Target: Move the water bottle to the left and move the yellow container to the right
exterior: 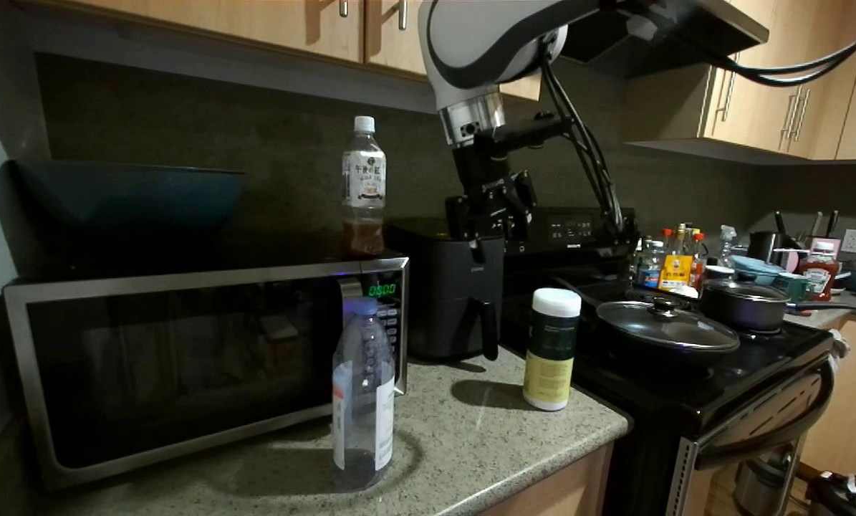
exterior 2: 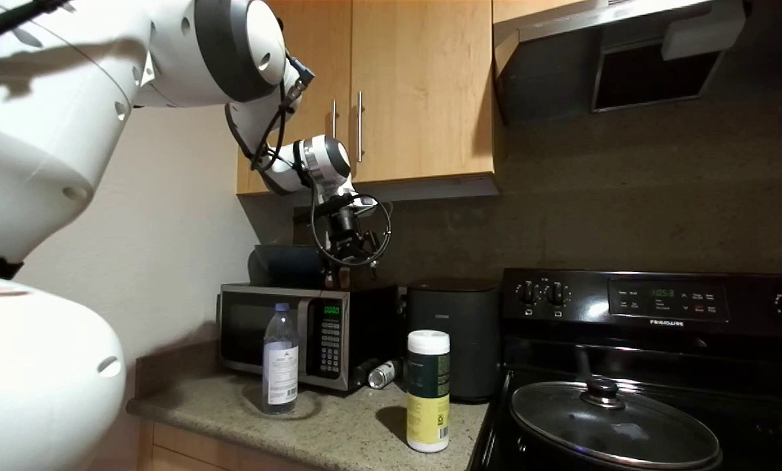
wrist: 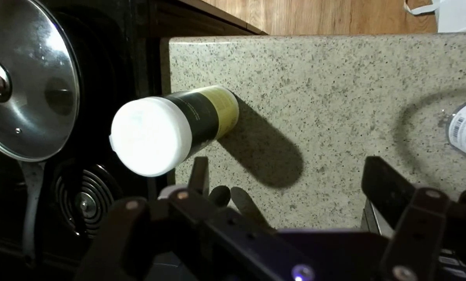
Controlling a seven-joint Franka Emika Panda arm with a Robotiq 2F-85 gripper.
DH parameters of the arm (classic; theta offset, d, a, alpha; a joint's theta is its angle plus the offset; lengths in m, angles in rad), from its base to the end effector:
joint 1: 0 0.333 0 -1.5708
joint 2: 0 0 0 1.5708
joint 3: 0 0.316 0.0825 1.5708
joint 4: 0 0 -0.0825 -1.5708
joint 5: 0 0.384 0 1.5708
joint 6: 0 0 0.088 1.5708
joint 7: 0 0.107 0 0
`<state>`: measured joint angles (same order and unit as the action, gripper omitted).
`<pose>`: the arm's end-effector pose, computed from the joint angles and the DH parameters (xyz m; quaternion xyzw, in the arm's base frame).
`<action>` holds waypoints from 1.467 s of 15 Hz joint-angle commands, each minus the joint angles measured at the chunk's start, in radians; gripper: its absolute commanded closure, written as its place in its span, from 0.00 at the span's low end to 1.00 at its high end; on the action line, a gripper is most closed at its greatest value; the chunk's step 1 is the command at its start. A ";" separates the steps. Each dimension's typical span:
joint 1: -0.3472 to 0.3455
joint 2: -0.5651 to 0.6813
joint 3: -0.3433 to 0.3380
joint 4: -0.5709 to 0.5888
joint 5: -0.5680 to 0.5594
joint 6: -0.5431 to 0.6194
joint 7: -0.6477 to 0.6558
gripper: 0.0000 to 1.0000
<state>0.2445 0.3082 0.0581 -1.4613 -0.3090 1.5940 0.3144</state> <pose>0.6180 0.1546 0.4980 0.9857 0.0106 -0.0386 0.1636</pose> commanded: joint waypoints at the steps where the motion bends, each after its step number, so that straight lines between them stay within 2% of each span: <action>1: -0.011 0.003 0.008 0.005 -0.002 -0.005 0.002 0.00; 5: -0.008 0.025 0.020 0.022 0.003 0.010 -0.036 0.00; 11: 0.042 0.112 0.090 0.156 0.014 0.003 -0.207 0.00; 15: 0.076 0.163 0.098 0.243 0.020 -0.015 -0.225 0.00; 16: 0.072 0.132 0.101 0.187 0.008 0.011 -0.192 0.00; 22: 0.063 0.148 0.105 0.196 0.035 0.027 -0.201 0.00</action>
<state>0.3184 0.4501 0.1573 -1.2644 -0.3010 1.6050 0.1226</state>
